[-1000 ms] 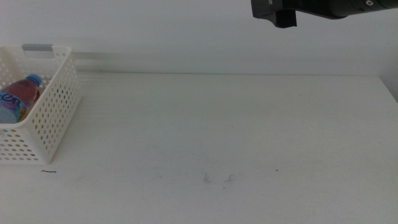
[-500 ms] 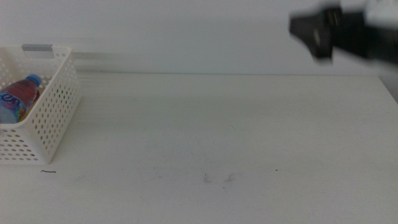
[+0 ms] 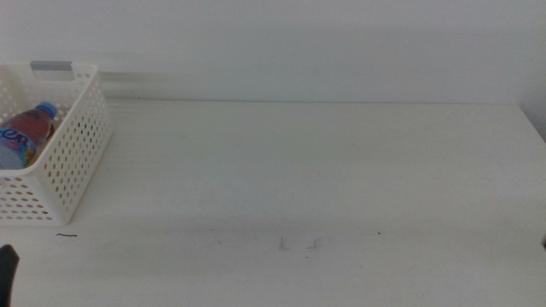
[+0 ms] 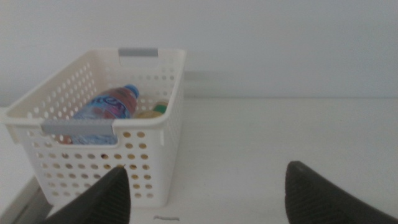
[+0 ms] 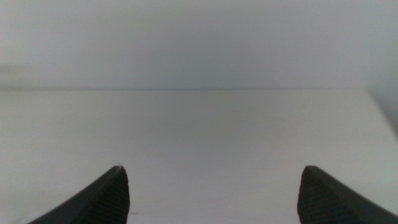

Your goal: Use arms to grab the bottles and put them into the dustbin to the left of the table.

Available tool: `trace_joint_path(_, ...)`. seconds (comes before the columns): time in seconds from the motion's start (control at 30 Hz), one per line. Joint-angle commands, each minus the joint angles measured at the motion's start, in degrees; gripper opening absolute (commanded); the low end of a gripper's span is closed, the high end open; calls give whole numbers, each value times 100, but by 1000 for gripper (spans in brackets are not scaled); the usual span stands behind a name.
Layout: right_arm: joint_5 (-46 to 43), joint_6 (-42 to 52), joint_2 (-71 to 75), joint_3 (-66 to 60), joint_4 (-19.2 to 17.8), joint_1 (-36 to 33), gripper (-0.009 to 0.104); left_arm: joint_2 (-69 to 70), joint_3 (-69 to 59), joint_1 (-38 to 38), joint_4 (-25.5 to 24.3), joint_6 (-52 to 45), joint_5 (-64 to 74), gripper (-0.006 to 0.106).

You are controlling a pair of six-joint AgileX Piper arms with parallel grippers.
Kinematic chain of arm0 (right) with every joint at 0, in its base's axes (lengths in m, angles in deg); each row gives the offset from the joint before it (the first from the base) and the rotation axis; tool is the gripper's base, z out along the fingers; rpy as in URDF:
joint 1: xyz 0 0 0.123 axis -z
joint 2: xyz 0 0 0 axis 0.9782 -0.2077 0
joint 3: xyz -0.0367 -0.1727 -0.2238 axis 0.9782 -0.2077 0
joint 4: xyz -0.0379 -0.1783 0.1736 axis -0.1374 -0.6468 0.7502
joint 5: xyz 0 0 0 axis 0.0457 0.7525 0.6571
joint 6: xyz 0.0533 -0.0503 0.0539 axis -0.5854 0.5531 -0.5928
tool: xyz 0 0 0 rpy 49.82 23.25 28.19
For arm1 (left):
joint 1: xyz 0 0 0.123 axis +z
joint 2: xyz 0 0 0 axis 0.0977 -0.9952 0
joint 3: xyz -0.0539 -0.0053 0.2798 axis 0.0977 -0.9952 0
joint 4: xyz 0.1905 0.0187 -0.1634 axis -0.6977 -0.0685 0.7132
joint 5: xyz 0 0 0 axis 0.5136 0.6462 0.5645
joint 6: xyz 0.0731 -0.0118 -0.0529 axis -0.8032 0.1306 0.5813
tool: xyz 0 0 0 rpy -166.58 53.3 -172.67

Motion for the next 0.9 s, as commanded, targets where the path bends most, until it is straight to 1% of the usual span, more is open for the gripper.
trace_joint_path(0.0,219,13,639,-320,28,388,83,35,-150,5,43,-4,-105,81)
trace_joint_path(0.07,219,13,1243,-617,28,639,83,35,-314,5,43,-4,-192,81)
trace_joint_path(0.17,219,13,1770,-914,28,775,83,35,-602,5,26,-4,-438,81)
trace_joint_path(0.27,136,13,1770,-914,28,840,83,35,-723,5,-90,5,-679,81)
trace_joint_path(0.37,139,13,1770,-914,10,840,83,35,-723,5,-224,5,-543,81)
trace_joint_path(0.87,139,13,1770,-914,10,840,83,35,-723,5,-328,5,-756,81)
